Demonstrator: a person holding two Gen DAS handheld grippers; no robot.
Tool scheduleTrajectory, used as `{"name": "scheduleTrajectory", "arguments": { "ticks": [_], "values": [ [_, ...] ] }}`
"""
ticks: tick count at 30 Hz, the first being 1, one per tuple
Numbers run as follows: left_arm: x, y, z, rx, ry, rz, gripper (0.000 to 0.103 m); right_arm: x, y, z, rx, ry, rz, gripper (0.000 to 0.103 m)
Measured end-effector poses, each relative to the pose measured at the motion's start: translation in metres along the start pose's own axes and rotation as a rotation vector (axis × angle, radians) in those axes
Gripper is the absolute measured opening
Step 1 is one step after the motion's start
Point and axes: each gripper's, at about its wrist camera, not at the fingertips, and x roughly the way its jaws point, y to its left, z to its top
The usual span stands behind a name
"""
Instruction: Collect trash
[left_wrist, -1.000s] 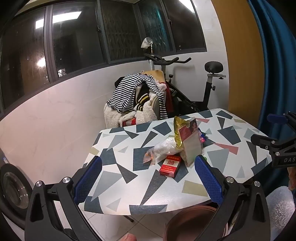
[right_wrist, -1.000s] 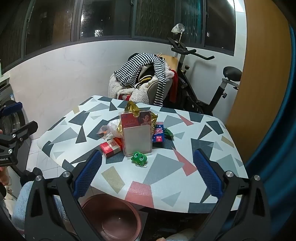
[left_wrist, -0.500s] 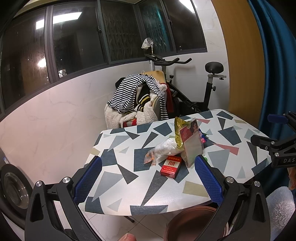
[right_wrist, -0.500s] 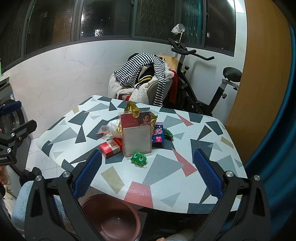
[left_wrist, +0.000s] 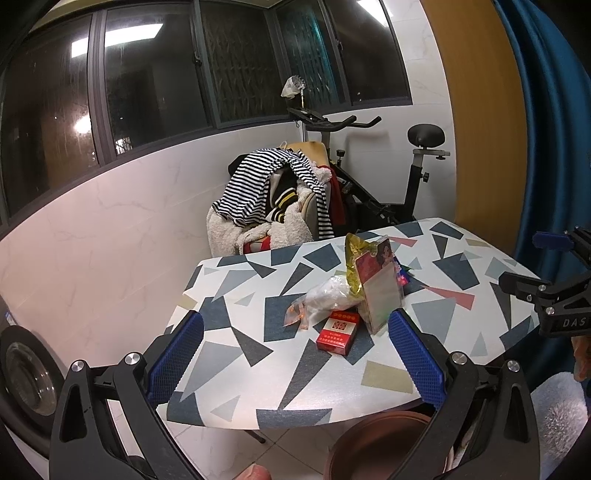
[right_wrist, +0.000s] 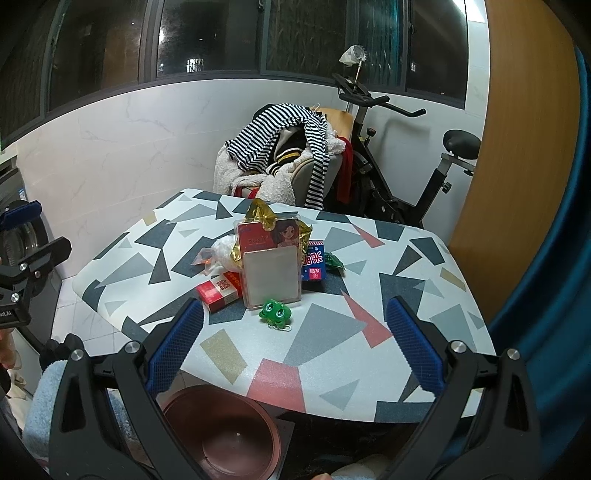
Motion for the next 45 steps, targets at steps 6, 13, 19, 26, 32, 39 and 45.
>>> {"name": "scheduleTrajectory", "arguments": {
  "ticks": [6, 13, 19, 26, 32, 39, 45],
  "values": [
    [-0.002, 0.001, -0.001, 0.004, -0.001, -0.001, 0.098, 0.002, -0.002, -0.007, 0.012, 0.004, 0.001, 0.097],
    [0.000, 0.001, -0.003, 0.002, -0.002, -0.001, 0.098, 0.004, 0.000, -0.008, 0.011, 0.003, 0.001, 0.097],
    [0.000, 0.000, -0.003, 0.005, -0.003, -0.001, 0.098, 0.003, -0.001, -0.008, 0.012, 0.003, 0.000, 0.097],
    [0.000, 0.000, -0.004, 0.004, -0.001, 0.000, 0.098, 0.003, -0.002, -0.009, 0.012, 0.004, 0.001, 0.097],
    [0.000, 0.000, -0.004, 0.007, 0.000, 0.000, 0.098, 0.004, -0.001, -0.009, 0.016, 0.003, 0.004, 0.097],
    [-0.001, -0.007, -0.007, 0.004, 0.008, -0.001, 0.098, 0.005, 0.002, -0.013, 0.016, 0.016, 0.002, 0.097],
    [0.003, -0.006, -0.010, 0.002, 0.024, -0.022, 0.098, 0.012, 0.003, -0.018, 0.019, 0.028, -0.002, 0.097]
  ]
}}
